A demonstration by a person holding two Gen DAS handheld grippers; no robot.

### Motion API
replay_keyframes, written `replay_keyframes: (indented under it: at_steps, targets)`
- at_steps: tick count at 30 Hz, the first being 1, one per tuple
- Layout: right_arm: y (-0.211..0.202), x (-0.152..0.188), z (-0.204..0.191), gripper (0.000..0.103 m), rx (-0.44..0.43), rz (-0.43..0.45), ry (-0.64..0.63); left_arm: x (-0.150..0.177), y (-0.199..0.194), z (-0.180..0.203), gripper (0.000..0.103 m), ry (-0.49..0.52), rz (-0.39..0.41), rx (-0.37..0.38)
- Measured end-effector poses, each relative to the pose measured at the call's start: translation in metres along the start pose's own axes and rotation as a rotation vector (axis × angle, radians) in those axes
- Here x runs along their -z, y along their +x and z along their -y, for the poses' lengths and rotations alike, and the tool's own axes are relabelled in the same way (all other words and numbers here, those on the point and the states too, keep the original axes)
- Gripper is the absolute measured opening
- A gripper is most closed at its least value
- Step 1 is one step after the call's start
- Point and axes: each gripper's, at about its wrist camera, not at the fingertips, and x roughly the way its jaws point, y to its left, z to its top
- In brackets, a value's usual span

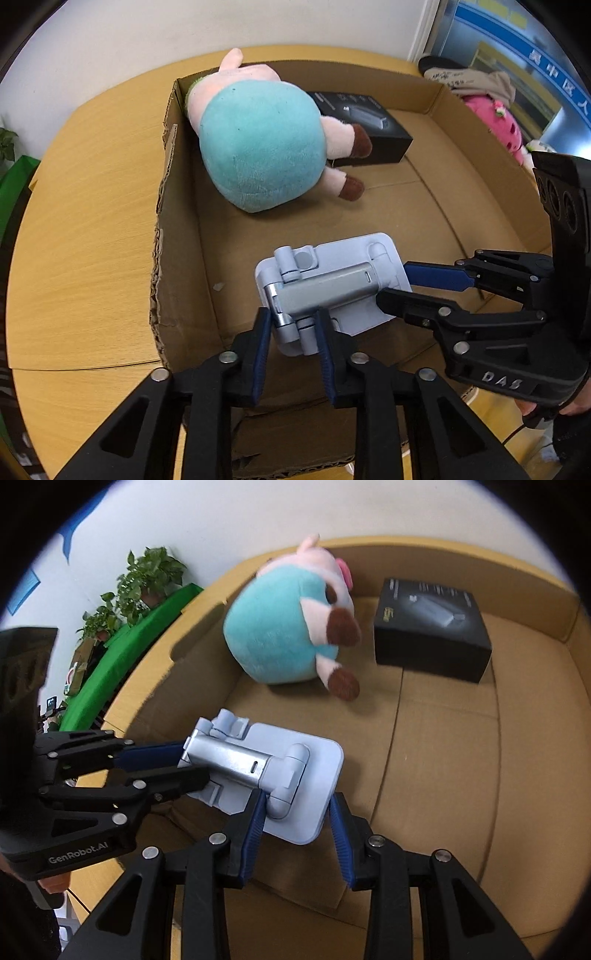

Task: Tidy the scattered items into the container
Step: 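Open both grippers to drop the phone stand into the box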

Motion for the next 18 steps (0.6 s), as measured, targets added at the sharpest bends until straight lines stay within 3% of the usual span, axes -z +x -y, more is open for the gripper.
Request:
replay_keyframes:
  at_steps: [2,5,8,10,13,15,18]
  targets:
    - [0.003,0.004,0.001,0.034,0.001,-0.016,0.007,0.0,0.006,0.0,0.012,-0.004,-0.033,-0.007]
    - [-0.001,0.006,0.003,0.036,-0.02,-0.006,0.016,0.0,0.006,0.0,0.012,-0.007,-0.029,-0.009]
    - [-0.01,0.007,0.006,0.051,-0.021,0.016,0.02,0.002,0.005,-0.004,0.015,-0.021,-0.013,-0.055]
    - [-0.023,0.009,0.008,0.06,-0.025,0.052,0.02,0.004,-0.005,-0.007,0.036,-0.048,0.021,-0.055]
    - [-0.053,0.015,0.008,0.07,0.025,0.124,0.004,0.011,-0.042,-0.007,0.068,-0.092,0.168,-0.08]
    - [-0.077,0.021,0.005,0.079,0.079,0.186,-0.021,0.021,-0.07,0.0,0.081,-0.107,0.286,-0.098]
    - [-0.115,0.032,0.0,0.079,0.15,0.27,-0.055,0.038,-0.106,0.022,0.087,-0.096,0.453,-0.144]
